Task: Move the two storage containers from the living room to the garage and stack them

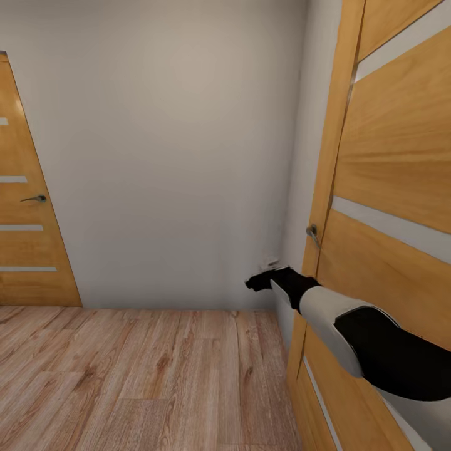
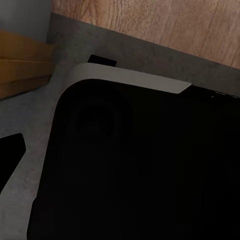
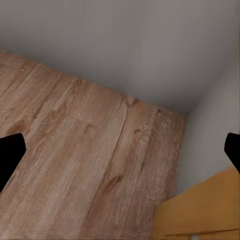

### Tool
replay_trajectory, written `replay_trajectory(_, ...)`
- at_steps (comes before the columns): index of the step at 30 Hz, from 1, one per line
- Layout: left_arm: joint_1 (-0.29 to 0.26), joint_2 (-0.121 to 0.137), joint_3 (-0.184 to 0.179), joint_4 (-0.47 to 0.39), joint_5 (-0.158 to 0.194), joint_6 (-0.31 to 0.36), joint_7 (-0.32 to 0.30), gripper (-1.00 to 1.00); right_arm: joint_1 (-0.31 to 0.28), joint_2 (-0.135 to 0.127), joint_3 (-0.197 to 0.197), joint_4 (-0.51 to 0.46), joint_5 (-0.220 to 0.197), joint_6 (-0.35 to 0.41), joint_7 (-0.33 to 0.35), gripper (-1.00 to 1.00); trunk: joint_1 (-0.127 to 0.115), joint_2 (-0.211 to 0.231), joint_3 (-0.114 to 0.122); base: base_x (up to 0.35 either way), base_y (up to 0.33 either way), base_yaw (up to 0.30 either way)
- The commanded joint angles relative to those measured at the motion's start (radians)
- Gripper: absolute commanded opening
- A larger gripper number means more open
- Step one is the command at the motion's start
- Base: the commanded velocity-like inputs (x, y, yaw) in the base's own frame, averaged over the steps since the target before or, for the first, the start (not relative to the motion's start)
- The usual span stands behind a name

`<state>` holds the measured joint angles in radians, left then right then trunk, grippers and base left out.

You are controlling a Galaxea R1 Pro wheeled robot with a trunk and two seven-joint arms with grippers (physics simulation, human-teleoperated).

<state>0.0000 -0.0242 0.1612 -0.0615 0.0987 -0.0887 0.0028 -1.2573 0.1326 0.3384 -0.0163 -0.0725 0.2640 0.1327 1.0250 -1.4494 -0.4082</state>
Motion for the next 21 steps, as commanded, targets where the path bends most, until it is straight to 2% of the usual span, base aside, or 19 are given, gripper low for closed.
replay_trajectory(1, 0.000, 0.000, 0.000, -0.001, 0.010, -0.002, 0.000, 1.00, 0.009, -0.002, 0.008, -0.001, -0.009, 0.005, 0.003, 1.00, 0.000, -0.001, -0.001, 0.000, 0.000, 0.000)
replay_trajectory(4, 0.000, 0.000, 0.000, -0.001, 0.010, -0.002, 0.000, 1.00, 0.081, -0.009, 0.008, -0.001, -0.014, 0.002, 0.007, 1.00, 0.000, -0.001, -0.001, 0.000, 0.000, 0.000)
replay_trajectory(6, 0.000, 0.000, 0.000, -0.001, 0.010, -0.002, 0.000, 1.00, 0.100, -0.010, 0.008, -0.001, -0.015, 0.002, 0.008, 1.00, 0.000, -0.001, -0.001, 0.000, 0.000, 0.000)
replay_trajectory(15, 0.000, 0.000, 0.000, 0.000, 0.010, -0.002, 0.000, 1.00, 0.120, -0.017, 0.008, 0.003, -0.018, 0.003, 0.007, 1.00, 0.000, -0.001, -0.001, 0.000, 0.000, 0.000)
replay_trajectory(18, 0.000, 0.000, 0.000, -0.001, 0.010, -0.002, 0.000, 1.00, 0.121, -0.033, 0.008, 0.023, -0.018, 0.002, 0.008, 1.00, 0.000, -0.001, -0.001, 0.000, 0.000, 0.000)
replay_trajectory(21, 0.000, 0.000, 0.000, -0.001, 0.010, -0.002, 0.000, 1.00, 0.136, -0.078, 0.008, 0.044, -0.017, 0.000, 0.010, 1.00, 0.000, -0.001, -0.001, 0.000, 0.000, 0.000)
